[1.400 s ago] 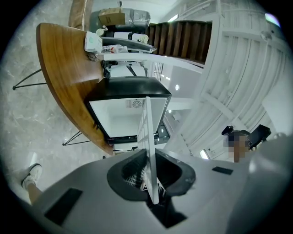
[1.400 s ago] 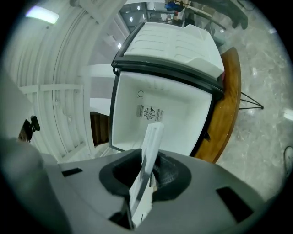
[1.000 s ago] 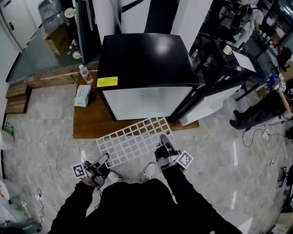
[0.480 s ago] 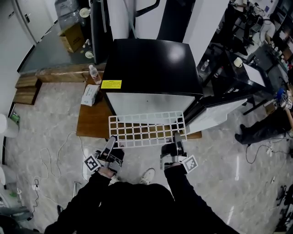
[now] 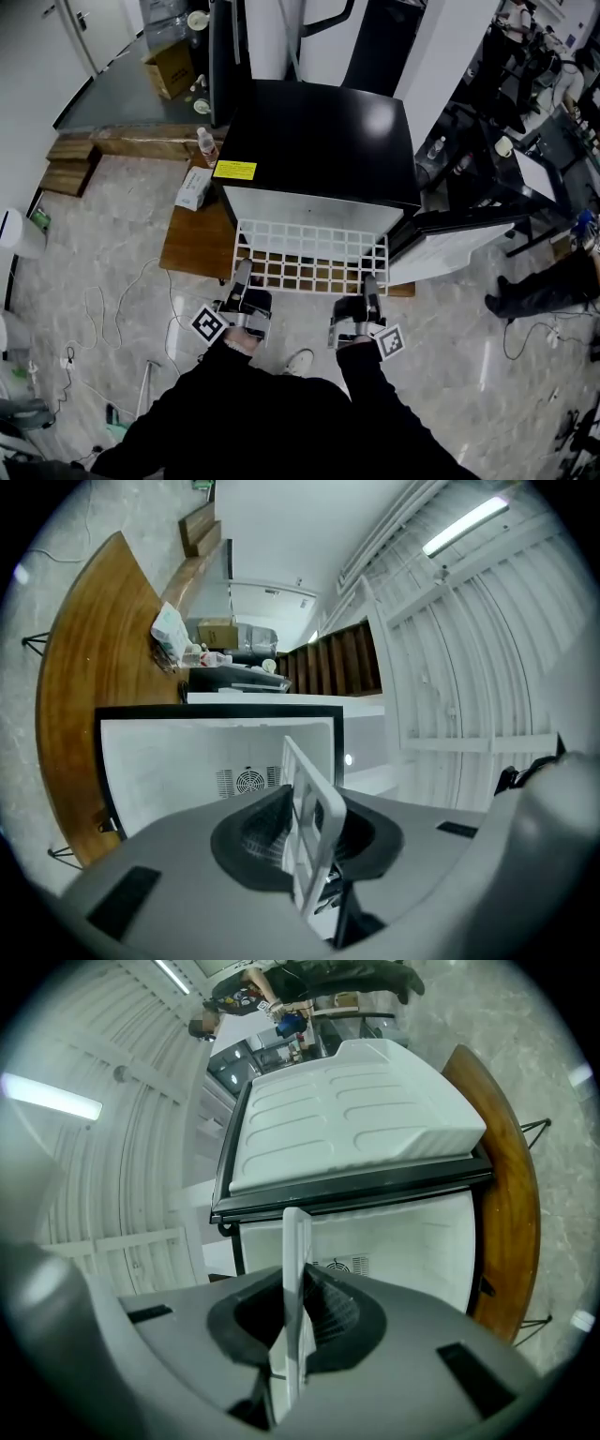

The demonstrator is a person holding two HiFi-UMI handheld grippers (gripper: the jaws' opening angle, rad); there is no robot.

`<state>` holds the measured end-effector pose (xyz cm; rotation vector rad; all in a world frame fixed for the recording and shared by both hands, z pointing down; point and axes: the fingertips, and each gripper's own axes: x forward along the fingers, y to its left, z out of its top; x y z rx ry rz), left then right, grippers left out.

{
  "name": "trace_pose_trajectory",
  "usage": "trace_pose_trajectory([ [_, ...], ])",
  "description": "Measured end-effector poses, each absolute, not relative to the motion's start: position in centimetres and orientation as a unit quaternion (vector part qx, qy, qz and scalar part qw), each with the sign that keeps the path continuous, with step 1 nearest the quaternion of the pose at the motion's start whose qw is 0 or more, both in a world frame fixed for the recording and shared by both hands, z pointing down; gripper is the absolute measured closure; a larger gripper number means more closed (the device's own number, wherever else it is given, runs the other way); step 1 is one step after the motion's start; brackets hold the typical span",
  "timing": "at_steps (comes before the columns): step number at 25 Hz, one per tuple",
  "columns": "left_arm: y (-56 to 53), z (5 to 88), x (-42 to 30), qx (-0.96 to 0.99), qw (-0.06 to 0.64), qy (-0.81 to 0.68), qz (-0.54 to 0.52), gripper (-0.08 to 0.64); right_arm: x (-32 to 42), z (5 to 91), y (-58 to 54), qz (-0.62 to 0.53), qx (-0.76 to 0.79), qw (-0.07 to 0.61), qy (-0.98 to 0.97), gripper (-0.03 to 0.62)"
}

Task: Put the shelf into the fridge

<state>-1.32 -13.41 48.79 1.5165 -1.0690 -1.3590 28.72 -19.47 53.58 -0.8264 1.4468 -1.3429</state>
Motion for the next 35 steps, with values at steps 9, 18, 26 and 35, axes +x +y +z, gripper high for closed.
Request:
trace_pose_trajectory([
  [9, -14.0, 50.3, -1.9, 0.571, 0.415, -0.464, -0.535, 0.531, 28.3, 53.7, -19.7, -0.554, -0.35, 0.455, 0.602, 0.56],
  [18, -16.5, 53.8, -3.1, 0.564, 0.471, -0.462, -0.496, 0.531, 27.6, 55.0, -19.6, -0.54, -0.41, 0.437, 0.591, 0.56],
  [26, -17.7, 52.9, -4.0, 0.568, 0.475, -0.449, -0.501, 0.529, 26.5, 53.6, -20.7, -0.527, -0.418, 0.442, 0.594, 0.558],
  [35, -17.9, 52.2, -4.1, 0.57, 0.477, -0.441, -0.503, 0.529, 26.6, 53.2, -20.8, -0.523, -0.425, 0.444, 0.591, 0.558],
])
